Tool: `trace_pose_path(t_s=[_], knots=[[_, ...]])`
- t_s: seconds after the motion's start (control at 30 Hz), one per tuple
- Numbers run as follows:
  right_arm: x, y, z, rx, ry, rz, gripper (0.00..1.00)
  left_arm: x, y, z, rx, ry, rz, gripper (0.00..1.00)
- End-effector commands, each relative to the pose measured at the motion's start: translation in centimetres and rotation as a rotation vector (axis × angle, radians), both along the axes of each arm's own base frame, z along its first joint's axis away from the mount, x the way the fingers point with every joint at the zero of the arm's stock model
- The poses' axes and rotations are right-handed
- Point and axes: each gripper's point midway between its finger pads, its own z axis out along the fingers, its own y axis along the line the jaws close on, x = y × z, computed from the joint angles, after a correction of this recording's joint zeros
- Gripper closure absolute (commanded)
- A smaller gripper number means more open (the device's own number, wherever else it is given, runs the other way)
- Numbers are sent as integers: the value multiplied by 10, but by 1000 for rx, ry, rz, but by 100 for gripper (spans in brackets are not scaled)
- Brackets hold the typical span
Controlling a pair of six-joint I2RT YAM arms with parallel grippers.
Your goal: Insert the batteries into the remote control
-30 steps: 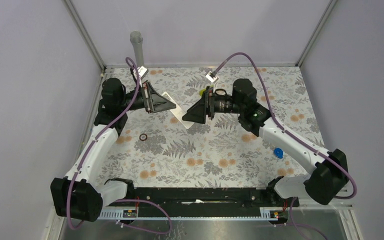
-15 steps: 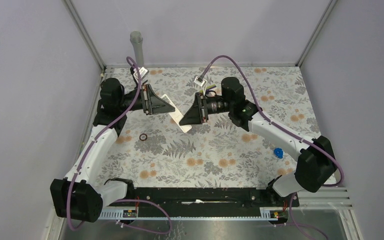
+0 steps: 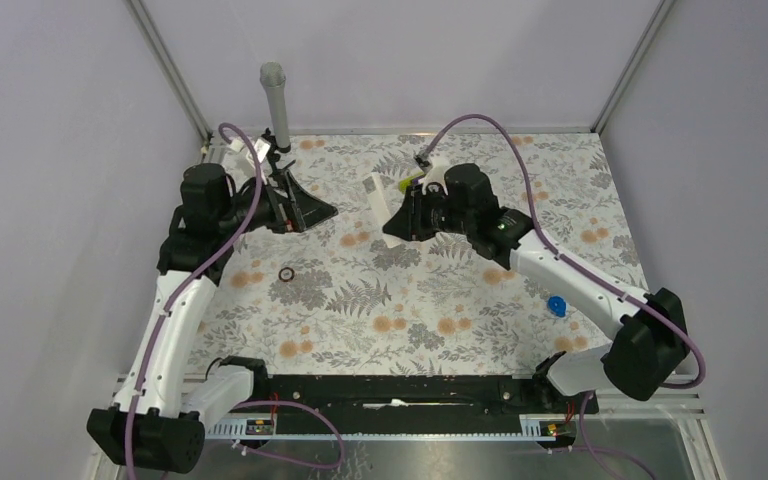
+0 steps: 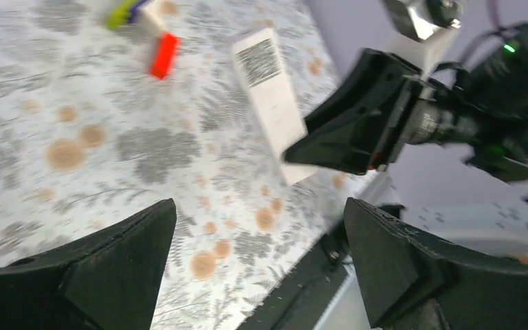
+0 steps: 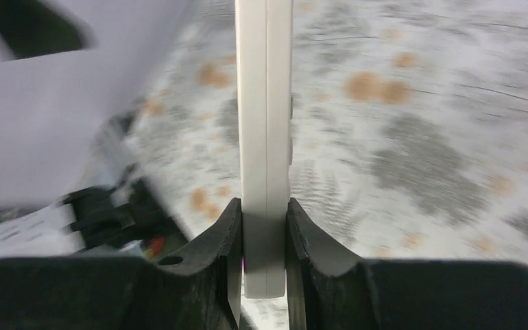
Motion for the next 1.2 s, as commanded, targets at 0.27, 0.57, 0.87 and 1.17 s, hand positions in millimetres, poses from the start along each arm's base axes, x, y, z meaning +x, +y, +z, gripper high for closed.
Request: trace_pose_path(t_s=[0.27, 0.57, 0.87, 1.17], knots=[[39, -212, -147, -1117, -69, -644, 100, 15, 86, 0, 271, -119, 521, 1], [42, -224, -188, -1319, -14, -613, 100, 12, 92, -3, 295, -97, 549, 1], [43, -212, -211, -1325, 44, -549, 82, 10, 97, 1, 276, -89, 596, 1], [35, -180, -206, -1138, 119, -480, 48, 4, 94, 1, 296, -86, 555, 1]])
